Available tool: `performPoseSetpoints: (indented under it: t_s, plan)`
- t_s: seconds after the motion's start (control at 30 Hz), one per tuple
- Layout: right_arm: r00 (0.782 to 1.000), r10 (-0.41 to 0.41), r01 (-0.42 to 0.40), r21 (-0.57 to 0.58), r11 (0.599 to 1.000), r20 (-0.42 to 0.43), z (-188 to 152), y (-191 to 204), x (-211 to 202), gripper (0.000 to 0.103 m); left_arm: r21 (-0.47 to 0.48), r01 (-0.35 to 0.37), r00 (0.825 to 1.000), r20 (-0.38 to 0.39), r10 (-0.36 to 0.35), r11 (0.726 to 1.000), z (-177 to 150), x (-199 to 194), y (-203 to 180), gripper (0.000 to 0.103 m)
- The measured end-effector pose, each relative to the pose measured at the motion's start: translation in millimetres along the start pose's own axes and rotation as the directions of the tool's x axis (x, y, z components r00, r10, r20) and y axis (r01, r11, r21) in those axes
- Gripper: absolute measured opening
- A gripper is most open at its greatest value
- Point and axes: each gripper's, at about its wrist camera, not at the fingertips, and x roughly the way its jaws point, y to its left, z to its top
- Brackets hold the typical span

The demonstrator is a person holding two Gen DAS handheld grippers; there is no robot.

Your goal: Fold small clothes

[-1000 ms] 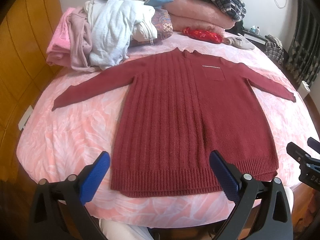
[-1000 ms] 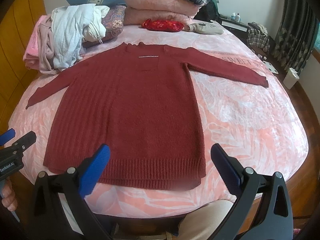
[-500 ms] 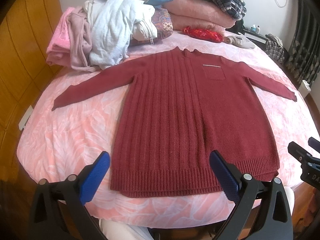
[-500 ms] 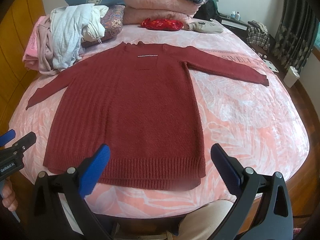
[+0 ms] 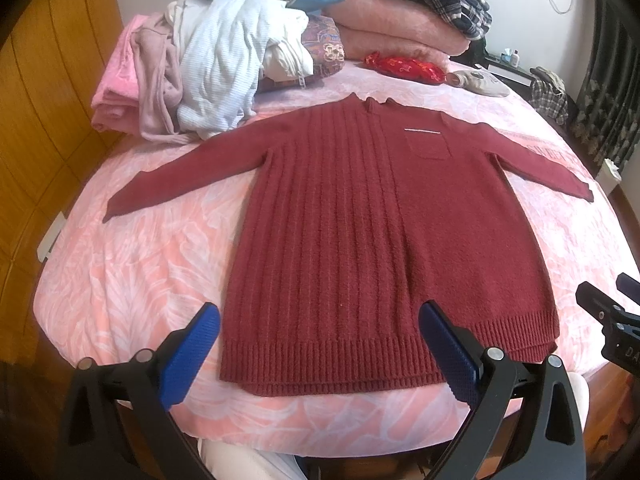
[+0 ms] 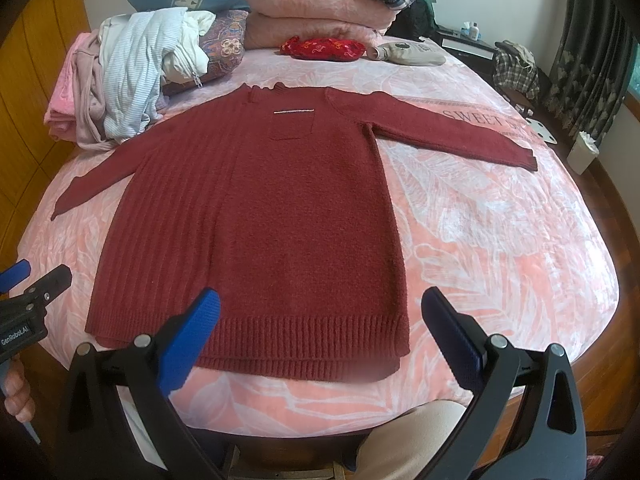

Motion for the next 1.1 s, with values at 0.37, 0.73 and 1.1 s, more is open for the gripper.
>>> performPoseSetpoints:
  t_s: [0.37,0.73,1.1]
  plan:
    - [1.000,0.000,0.000,-0.001,1.000,0.000,0,-2,0,0.100,0.002,-0.004,1.000,0.000,0.004,1.000,1,0,-1,0.099]
    - [1.000,0.005,-0.005,0.003,1.000,-0.006,2,-9,6,0.100,0.008,-0.002,1.000,-0.007,0.002,1.000,7,2,-2,0.099]
    - [1.000,0.006,-0.006,0.007,1.000,-0.017,4,-13,16,0.100,0.012,-0.004,1.000,-0.021,0.004,1.000,10,13,-9,0.099]
